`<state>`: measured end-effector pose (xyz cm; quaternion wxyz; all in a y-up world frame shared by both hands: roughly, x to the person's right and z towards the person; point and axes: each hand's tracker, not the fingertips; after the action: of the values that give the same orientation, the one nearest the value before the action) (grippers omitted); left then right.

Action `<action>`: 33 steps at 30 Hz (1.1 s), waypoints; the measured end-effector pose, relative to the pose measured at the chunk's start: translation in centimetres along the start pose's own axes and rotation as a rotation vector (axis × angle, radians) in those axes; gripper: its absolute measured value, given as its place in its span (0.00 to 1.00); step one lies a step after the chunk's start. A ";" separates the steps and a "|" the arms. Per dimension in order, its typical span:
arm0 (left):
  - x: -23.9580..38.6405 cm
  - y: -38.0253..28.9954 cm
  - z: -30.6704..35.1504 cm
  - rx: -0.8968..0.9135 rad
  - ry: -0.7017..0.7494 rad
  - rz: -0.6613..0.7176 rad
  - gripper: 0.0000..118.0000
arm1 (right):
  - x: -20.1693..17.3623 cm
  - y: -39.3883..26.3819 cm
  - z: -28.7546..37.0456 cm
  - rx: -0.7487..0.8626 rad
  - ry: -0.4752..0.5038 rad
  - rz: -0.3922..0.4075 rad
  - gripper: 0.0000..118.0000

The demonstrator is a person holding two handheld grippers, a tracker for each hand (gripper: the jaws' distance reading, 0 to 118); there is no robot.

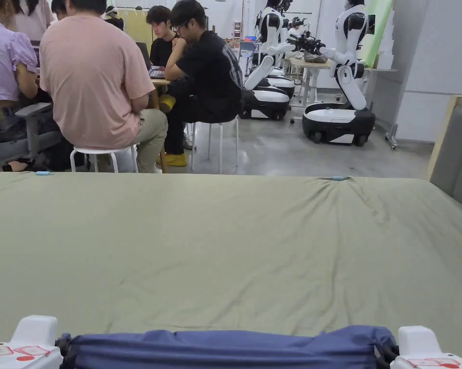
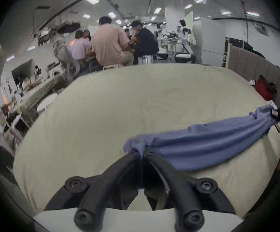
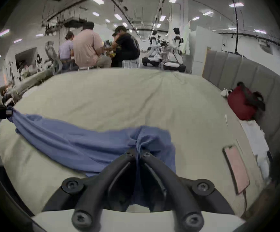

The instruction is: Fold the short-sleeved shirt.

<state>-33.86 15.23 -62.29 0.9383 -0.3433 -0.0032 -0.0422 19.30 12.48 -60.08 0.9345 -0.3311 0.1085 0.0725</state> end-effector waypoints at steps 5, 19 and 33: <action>1.0 -1.0 -0.2 0.056 0.073 0.031 0.67 | -4.0 1.0 0.4 0.085 -0.043 -0.012 0.69; 15.1 1.3 7.3 0.409 -0.047 -0.088 0.00 | -18.4 7.7 5.4 0.400 0.051 -0.029 0.02; -2.2 -2.8 1.0 0.169 -0.230 0.444 1.00 | -20.2 8.0 2.1 0.331 0.049 -0.004 0.00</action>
<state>-36.29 13.94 -59.78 0.9435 -0.2584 -0.0378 0.2042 -1.52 18.68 -58.21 0.9735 -0.1747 0.1411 0.0439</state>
